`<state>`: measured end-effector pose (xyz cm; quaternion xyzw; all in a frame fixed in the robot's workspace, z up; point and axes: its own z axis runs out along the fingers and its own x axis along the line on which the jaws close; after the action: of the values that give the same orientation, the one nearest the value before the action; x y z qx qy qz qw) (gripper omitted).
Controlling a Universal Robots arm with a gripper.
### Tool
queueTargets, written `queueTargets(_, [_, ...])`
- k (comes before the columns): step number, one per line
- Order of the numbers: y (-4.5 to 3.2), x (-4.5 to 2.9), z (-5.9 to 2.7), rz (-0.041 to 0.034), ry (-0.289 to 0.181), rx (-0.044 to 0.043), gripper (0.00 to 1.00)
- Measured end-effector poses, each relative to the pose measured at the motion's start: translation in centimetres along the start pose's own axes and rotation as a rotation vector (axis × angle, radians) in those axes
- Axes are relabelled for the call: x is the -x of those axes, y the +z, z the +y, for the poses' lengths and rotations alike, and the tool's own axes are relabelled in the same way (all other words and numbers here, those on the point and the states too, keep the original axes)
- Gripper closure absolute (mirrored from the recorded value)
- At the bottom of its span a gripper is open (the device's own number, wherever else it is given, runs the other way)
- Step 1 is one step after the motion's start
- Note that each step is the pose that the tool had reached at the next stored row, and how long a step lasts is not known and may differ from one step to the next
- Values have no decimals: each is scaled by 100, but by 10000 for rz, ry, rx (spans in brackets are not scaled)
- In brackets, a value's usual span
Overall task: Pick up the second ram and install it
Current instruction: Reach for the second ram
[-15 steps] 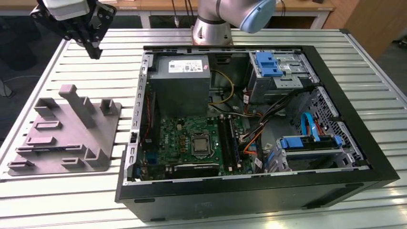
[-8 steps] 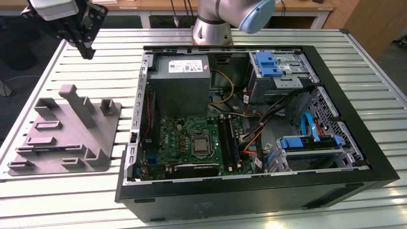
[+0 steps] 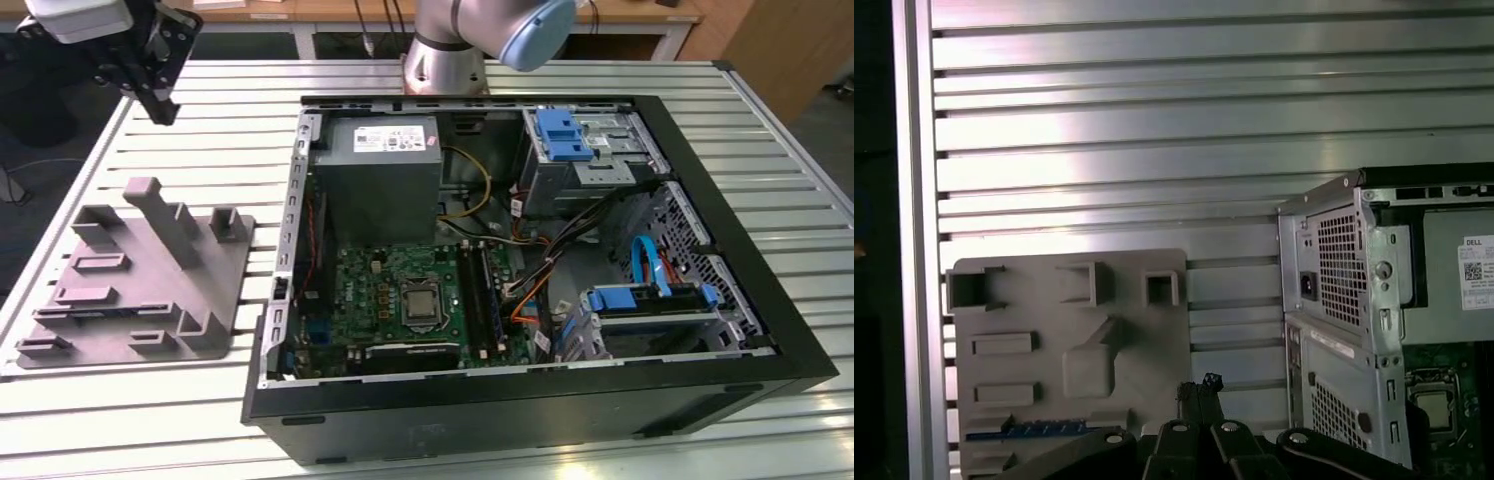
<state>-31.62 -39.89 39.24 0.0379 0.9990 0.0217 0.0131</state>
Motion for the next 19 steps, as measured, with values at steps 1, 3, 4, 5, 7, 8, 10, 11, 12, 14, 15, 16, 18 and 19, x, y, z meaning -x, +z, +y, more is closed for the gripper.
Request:
queueTargets(1, [0,-27,-2,0,1,0,90])
queueTargets(3, [-1,-76,-6,0,0,0,90])
queueTargets(4, [0,-101,-8,0,0,0,90])
queueTargets(5, [0,-125,-10,1,0,-1,90])
queueTargets(7, [1,-171,-13,0,-1,0,90])
queueTargets(8, [0,-193,-15,0,0,-1,90])
queueTargets(10, [1,-236,-18,0,1,0,90])
queueTargets(11, [0,-254,-19,1,0,-1,90])
queueTargets(12, [1,-272,-21,0,0,0,90])
queueTargets(14, [1,-305,-24,0,0,-1,90])
queueTargets(15, [1,-320,-25,0,0,0,90])
queueTargets(16, [1,-337,-26,0,0,0,90])
queueTargets(18, [1,-367,-28,0,0,0,90])
queueTargets(19, [1,-382,-29,0,-1,0,90])
